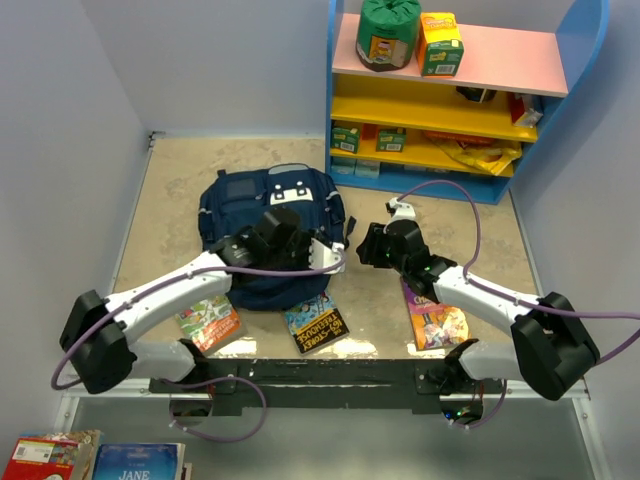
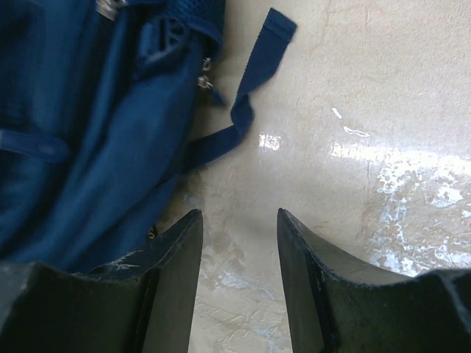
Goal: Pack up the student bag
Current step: Unzip the student bag at the center of the board.
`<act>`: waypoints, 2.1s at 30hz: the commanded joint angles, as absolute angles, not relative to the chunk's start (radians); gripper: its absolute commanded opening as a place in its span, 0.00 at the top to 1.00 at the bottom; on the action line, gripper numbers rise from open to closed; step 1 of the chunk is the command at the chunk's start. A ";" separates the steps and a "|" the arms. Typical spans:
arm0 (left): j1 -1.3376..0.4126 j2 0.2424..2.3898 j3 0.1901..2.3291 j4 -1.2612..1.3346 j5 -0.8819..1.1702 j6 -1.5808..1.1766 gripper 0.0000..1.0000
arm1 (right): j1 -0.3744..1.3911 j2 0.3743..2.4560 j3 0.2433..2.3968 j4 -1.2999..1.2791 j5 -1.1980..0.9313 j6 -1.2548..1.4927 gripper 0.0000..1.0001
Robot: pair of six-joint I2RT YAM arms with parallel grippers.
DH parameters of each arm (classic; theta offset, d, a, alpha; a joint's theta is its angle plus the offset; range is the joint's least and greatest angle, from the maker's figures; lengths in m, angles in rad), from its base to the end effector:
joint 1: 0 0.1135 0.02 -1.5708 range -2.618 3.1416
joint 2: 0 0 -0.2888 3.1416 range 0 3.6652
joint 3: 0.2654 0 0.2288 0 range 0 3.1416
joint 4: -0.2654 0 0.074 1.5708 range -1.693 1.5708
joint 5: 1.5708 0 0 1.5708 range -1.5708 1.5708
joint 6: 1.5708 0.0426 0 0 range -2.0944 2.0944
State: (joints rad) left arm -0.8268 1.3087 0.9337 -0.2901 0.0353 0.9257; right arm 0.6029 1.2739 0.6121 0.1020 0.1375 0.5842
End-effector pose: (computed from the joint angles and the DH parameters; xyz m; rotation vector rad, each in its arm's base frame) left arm 0.1779 -0.1955 0.2955 1.7298 1.4159 0.0143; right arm 0.2051 0.1341 0.2396 0.0625 2.1745 0.5488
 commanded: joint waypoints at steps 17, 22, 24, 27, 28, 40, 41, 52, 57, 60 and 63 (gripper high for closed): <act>-0.719 0.793 0.928 -0.335 0.226 1.097 1.00 | 0.612 1.108 0.460 0.417 -0.129 0.422 0.49; -0.716 0.796 0.931 -0.318 0.229 1.140 1.00 | 0.641 1.040 0.330 0.561 -0.156 0.411 0.41; -0.715 0.798 0.942 -0.316 0.238 1.144 1.00 | 0.664 1.043 0.318 0.627 -0.146 0.396 0.36; -0.712 0.801 0.965 -0.316 0.242 1.154 1.00 | 0.722 1.133 0.363 0.632 -0.115 0.344 0.35; -0.712 0.801 0.968 -0.310 0.244 1.158 1.00 | 0.754 1.159 0.388 0.637 -0.109 0.318 0.35; -0.707 0.810 1.068 -0.387 0.297 1.183 1.00 | 0.837 1.371 0.448 0.768 0.063 0.193 0.35; -0.707 0.811 1.083 -0.397 0.304 1.181 1.00 | 0.845 1.380 0.448 0.791 0.084 0.180 0.35; -0.709 0.822 1.103 -0.434 0.316 1.184 1.00 | 0.874 1.394 0.439 0.896 0.206 0.133 0.48; -0.707 0.821 1.098 -0.430 0.318 1.180 1.00 | 0.877 1.401 0.437 0.888 0.189 0.155 0.71; -0.709 0.819 1.095 -0.436 0.308 1.178 1.00 | 0.879 1.385 0.431 0.865 0.195 0.175 0.87; -0.709 0.816 1.080 -0.428 0.285 1.177 1.00 | 0.890 1.353 0.422 0.812 0.213 0.205 1.00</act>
State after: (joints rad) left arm -0.7136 0.8444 1.0119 -0.6086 0.2943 1.1191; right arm 0.8795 1.4040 0.4152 0.8188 0.1658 0.1715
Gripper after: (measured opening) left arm 0.066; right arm 0.070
